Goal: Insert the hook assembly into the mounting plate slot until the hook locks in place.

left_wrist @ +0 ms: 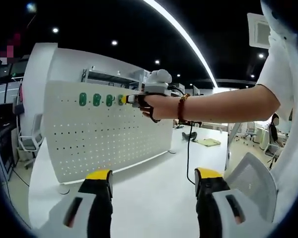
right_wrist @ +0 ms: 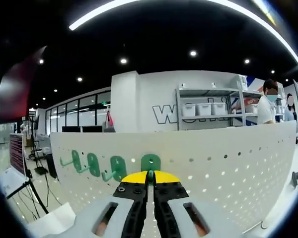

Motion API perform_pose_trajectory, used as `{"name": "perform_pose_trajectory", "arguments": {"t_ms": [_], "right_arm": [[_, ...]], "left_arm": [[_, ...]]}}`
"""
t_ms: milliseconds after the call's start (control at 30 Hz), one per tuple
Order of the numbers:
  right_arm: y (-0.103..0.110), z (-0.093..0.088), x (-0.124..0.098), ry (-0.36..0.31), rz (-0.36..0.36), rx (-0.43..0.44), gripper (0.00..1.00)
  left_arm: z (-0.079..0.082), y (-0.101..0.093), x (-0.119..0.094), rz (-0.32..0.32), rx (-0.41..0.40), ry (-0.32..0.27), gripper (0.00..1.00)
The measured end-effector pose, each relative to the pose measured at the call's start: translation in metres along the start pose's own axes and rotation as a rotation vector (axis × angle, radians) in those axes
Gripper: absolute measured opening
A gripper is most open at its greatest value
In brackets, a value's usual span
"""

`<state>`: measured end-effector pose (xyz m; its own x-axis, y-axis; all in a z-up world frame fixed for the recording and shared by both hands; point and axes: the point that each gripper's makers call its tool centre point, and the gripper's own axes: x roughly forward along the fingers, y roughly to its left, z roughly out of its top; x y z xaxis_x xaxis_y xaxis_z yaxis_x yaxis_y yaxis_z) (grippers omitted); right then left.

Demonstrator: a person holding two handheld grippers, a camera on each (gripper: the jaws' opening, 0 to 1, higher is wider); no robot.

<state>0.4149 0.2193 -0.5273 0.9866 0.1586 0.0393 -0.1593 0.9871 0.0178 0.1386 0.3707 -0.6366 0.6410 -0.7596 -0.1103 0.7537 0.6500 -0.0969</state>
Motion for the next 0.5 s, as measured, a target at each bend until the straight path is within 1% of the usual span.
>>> {"name": "perform_pose_trajectory", "arguments": {"t_ms": [67,367,500], "right_arm": [[-0.0007,-0.0007,0.0009,0.001,-0.003,0.012,0.02],[-0.0017,-0.0037,0.0028,0.002,-0.033,-0.013,0.02],[-0.0034,-0.0040,0.0038,0.013,-0.036,0.005,0.02]], "left_arm": [[-0.0001,-0.0001,0.0001,0.000,-0.001,-0.002,0.69],[0.0006,0.0005,-0.0003,0.007,0.001,-0.001,0.69],[0.0015,0.0013,-0.0012,0.011,-0.005,-0.008,0.69]]}}
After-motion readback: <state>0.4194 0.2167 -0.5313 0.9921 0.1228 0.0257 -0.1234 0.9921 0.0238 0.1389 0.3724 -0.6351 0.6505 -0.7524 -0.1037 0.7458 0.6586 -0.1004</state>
